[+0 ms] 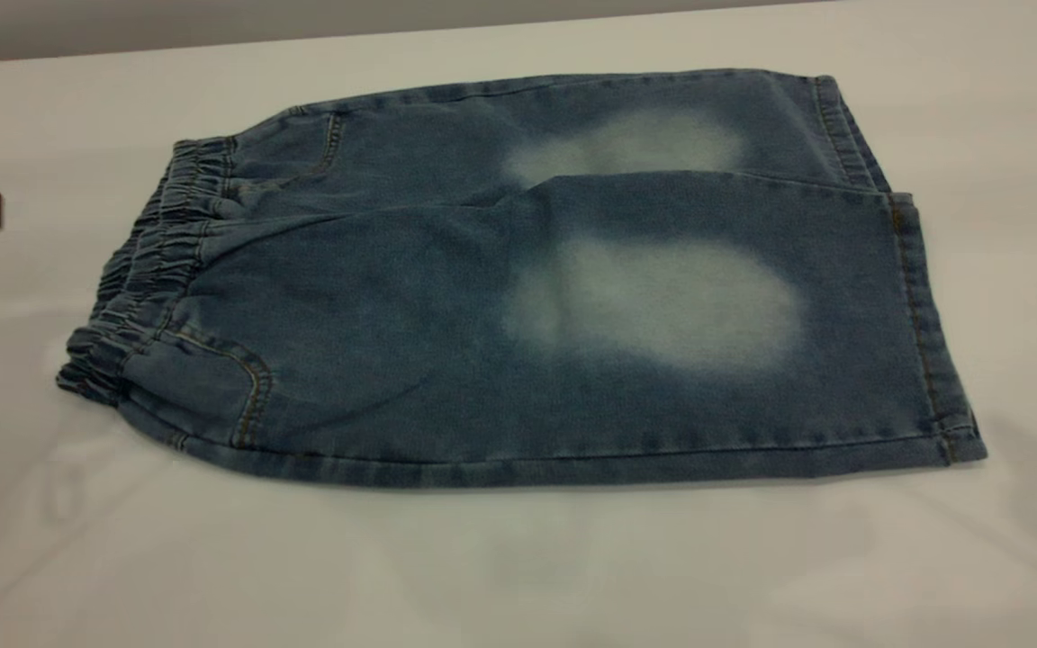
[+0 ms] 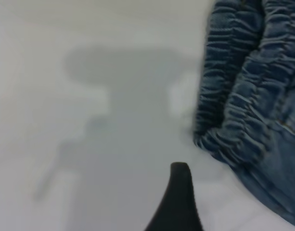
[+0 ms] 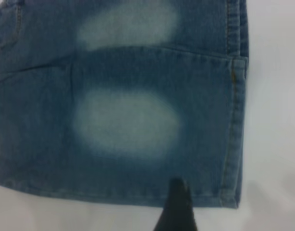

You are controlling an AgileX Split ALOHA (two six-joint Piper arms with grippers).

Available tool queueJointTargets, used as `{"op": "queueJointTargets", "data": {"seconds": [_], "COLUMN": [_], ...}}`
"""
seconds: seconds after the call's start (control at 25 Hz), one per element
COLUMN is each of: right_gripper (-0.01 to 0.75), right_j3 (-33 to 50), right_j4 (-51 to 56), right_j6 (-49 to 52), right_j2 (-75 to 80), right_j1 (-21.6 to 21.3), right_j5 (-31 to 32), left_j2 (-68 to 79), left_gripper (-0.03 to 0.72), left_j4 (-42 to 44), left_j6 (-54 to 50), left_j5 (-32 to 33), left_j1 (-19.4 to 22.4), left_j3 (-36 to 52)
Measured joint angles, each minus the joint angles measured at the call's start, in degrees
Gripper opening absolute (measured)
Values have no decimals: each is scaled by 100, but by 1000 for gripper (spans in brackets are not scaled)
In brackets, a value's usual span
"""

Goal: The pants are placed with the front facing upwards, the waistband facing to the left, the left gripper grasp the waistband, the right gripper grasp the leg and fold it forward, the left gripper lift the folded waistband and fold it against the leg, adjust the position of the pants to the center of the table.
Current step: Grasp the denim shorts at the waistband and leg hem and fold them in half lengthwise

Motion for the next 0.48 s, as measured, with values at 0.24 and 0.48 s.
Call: {"op": "queueJointTargets", "data": {"seconds": [0.24,0.48], "right_gripper": [514,514], "right_j3": [0,0], "right_j4": [37,37], "right_j6": [-59,-59], "right_j2": [5,5], "right_j1": [0,0], "right_j5": [-94,-303], "left_j2": [895,1638], "left_gripper": [565,565], "left_j4": [0,-57], "left_j6": [24,170], "left_j5": [-433,-1194], "left_j1": [0,-13], "left_j3": [0,-23]}}
